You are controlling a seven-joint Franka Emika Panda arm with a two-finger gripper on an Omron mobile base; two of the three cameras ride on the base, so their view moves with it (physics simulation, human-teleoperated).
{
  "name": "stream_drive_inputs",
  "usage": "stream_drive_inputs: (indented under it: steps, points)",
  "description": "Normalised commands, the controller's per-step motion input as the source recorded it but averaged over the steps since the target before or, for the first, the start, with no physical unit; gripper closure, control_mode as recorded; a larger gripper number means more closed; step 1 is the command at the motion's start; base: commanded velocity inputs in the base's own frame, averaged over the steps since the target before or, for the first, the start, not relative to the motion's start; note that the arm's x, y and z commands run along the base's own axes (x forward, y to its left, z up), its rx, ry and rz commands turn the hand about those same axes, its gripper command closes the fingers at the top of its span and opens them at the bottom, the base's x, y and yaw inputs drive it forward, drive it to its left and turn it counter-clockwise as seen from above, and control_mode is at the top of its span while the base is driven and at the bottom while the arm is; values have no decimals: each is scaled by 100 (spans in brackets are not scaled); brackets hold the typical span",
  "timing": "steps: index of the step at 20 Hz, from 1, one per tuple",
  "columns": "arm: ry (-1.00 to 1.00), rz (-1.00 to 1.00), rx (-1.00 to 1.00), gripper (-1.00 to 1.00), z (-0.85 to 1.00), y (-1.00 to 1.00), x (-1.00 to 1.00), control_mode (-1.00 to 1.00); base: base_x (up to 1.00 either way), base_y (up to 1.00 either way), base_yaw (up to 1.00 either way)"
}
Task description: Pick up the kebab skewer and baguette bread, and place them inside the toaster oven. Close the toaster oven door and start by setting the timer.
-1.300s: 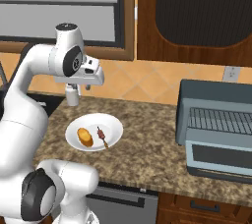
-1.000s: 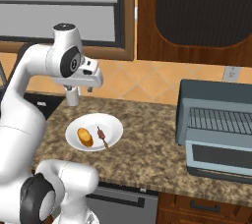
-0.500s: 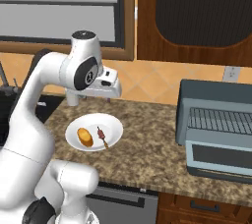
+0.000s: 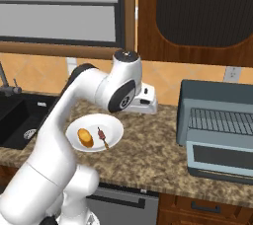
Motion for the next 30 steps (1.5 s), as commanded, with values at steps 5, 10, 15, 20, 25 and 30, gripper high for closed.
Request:
stream_drive_inputs:
  steps: [5, 10, 15, 20, 25, 30]
  points:
    - [-13, -3, 0, -100, -52, -100, 0, -100, 0, 0, 0]
    - [-12, -5, 0, -100, -49, -96, 0, -100, 0, 0, 0]
    - [-8, -5, 2, -100, -3, -100, 0, -100, 0, 0, 0]
    - [-25, -1, 0, -100, 0, -92, 2, -100, 0, 0, 0]
    - [-27, -2, 0, -100, -6, -82, 11, -100, 0, 0, 0]
    - [-25, -4, 0, -100, 0, -69, 28, -100, 0, 0, 0]
